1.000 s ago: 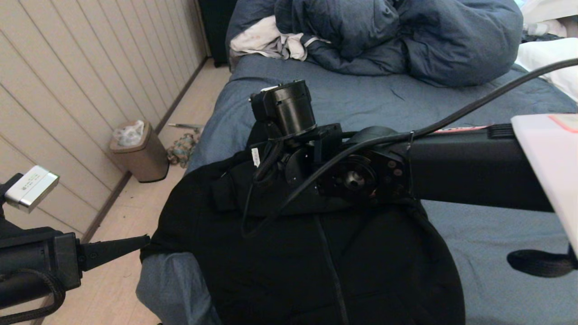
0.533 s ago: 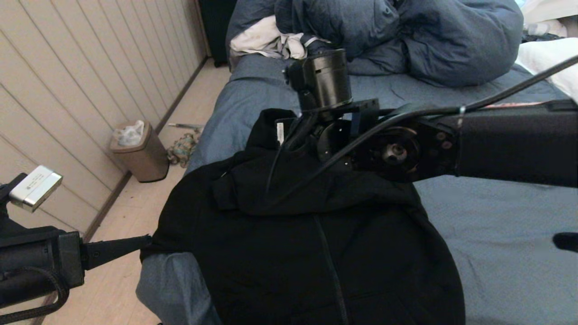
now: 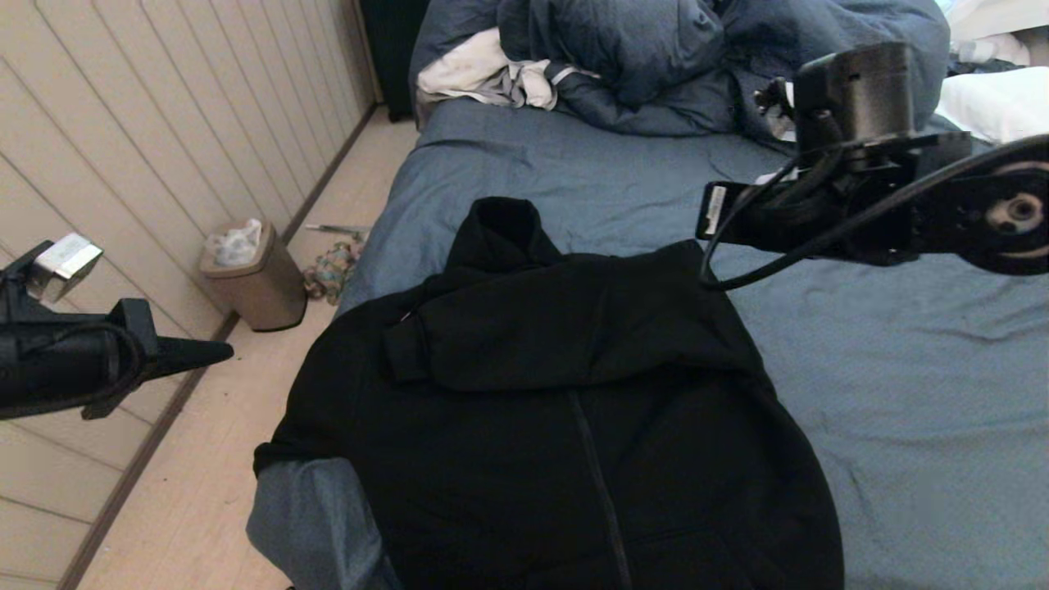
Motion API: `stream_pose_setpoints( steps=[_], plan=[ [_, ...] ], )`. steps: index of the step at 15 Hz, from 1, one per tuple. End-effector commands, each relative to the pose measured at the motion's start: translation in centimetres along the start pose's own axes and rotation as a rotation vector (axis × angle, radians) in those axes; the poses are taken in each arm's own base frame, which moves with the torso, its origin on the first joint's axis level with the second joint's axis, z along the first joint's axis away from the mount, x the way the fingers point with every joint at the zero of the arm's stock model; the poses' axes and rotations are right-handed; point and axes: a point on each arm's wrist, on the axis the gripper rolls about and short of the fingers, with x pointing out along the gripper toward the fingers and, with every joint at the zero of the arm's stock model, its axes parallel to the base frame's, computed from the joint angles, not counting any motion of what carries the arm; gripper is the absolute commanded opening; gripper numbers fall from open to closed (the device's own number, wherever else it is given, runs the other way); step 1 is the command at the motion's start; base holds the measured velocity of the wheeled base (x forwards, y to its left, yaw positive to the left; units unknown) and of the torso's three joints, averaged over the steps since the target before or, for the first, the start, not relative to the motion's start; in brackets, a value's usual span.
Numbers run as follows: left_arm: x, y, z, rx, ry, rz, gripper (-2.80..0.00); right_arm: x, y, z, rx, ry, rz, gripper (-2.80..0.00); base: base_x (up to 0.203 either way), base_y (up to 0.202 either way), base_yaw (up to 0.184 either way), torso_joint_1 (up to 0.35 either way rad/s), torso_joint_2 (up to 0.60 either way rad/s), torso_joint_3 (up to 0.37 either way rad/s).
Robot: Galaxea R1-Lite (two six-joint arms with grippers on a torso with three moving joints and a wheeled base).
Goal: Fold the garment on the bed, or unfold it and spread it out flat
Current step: Fold the black sweatshirt
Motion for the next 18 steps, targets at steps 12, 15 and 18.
stream_pose_setpoints(
  steps=[12, 15, 18],
  plan=[
    [8.7, 10.0, 3.8, -0.590, 0.392, 0.195, 0.00, -2.4, -5.1, 3.1, 0.110, -0.018, -0.090, -2.80, 0.000, 0.000, 0.000, 0.000, 0.00, 0.000],
    [11.0, 9.4, 3.2, -0.614, 0.421, 0.210, 0.00, -2.1, -5.3, 3.3, 0.116, -0.016, -0.072, -2.80, 0.000, 0.000, 0.000, 0.000, 0.00, 0.000],
    [13.3, 9.4, 2.7, -0.602, 0.420, 0.239, 0.00, -1.7, -5.0, 3.3, 0.114, -0.013, -0.066, -2.80, 0.000, 0.000, 0.000, 0.000, 0.00, 0.000]
  ],
)
